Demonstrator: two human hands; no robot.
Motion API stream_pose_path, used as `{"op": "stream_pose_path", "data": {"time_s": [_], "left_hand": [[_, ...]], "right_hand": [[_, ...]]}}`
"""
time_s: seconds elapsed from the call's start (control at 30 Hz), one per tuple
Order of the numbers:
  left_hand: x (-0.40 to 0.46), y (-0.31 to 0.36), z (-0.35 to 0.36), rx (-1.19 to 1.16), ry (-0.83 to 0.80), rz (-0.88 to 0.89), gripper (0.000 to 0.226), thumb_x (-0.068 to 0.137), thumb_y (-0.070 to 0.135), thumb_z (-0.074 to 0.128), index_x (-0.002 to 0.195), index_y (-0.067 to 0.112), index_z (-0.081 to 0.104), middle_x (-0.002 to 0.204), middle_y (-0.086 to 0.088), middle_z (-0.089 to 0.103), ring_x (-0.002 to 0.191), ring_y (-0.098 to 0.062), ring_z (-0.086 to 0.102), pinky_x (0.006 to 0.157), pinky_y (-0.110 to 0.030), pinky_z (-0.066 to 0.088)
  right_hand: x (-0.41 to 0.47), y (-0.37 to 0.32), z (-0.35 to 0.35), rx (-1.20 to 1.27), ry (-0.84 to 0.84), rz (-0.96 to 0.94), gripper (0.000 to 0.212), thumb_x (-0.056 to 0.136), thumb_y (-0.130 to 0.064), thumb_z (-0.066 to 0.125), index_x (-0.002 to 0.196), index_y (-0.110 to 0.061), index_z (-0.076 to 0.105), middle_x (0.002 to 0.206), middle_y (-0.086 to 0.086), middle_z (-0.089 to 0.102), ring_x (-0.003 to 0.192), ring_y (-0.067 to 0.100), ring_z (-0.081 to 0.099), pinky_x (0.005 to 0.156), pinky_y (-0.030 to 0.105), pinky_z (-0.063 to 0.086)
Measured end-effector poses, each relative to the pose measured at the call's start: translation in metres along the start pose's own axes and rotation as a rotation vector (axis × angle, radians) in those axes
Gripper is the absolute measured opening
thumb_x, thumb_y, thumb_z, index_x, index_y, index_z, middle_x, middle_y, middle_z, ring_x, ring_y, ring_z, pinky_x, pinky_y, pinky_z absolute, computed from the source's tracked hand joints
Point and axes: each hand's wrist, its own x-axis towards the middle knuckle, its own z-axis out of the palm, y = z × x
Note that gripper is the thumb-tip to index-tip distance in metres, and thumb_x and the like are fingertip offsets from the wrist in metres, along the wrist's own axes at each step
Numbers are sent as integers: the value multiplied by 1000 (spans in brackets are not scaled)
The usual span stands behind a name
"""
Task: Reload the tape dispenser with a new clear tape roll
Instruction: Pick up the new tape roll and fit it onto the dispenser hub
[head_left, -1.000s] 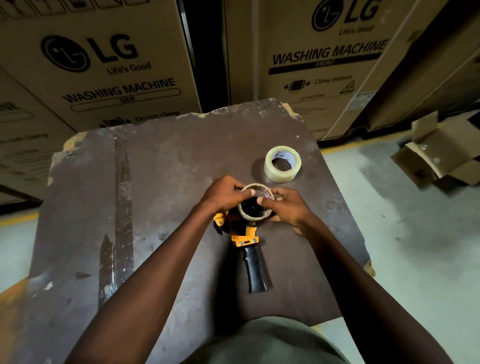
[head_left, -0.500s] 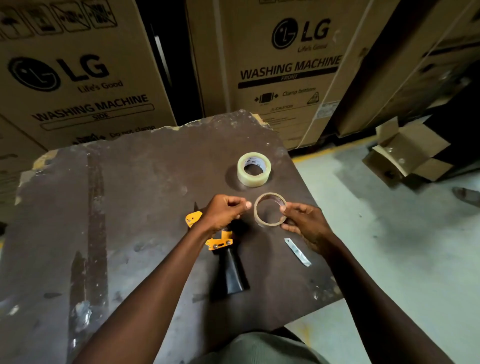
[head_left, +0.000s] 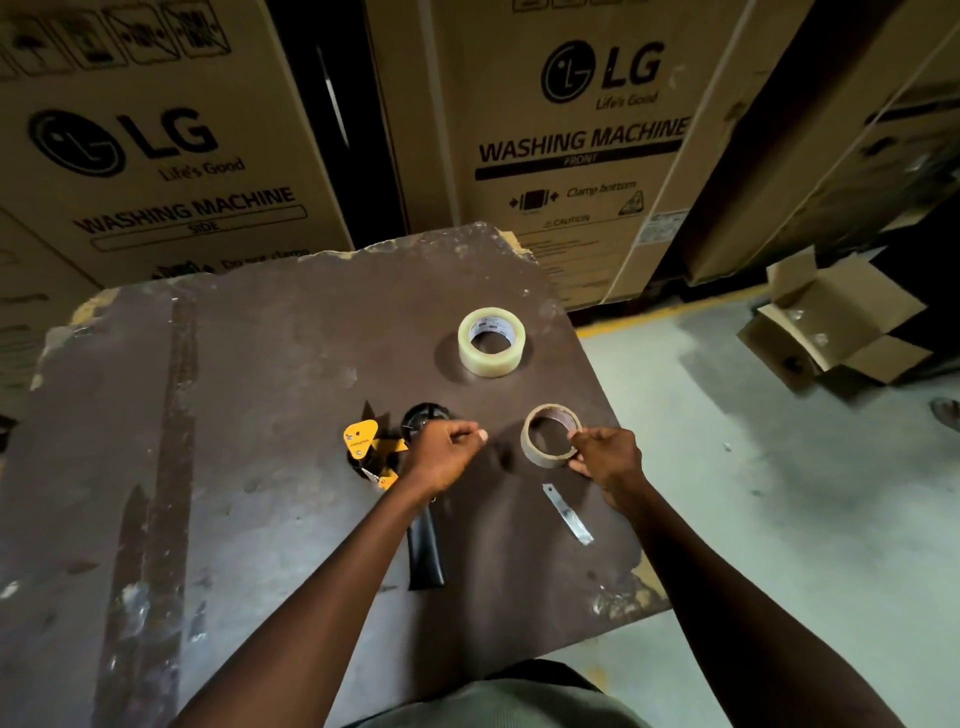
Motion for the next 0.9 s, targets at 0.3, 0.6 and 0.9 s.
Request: {"op": "stream_pose_path", "data": {"time_s": [0.3, 0.6, 0.9], "left_hand": [[28, 25, -11, -60, 175, -34, 33, 87, 34, 70, 113, 13, 73, 97, -8, 77, 88, -24, 71, 89, -38, 54], [88, 56, -17, -119, 289, -61, 28, 86, 34, 69, 106, 15, 74, 99, -6, 77, 83, -17, 68, 86, -38, 56], [143, 58, -3, -136, 328, -173, 26, 85, 36, 72, 104, 20, 72, 98, 4, 70, 95, -14, 65, 92, -27, 49]], "right_hand": [[6, -75, 11, -250, 76, -302, 29, 86, -41, 70, 99, -15, 72, 98, 5, 75, 100, 26, 66, 97, 38, 50], [42, -143, 47, -372, -31, -466, 34, 86, -42, 69, 104, -13, 70, 95, 7, 74, 96, 29, 68, 89, 39, 53], [96, -157, 85, -482, -93, -371, 44, 83, -49, 71, 103, -9, 66, 99, 10, 72, 102, 31, 64, 91, 39, 51]]}}
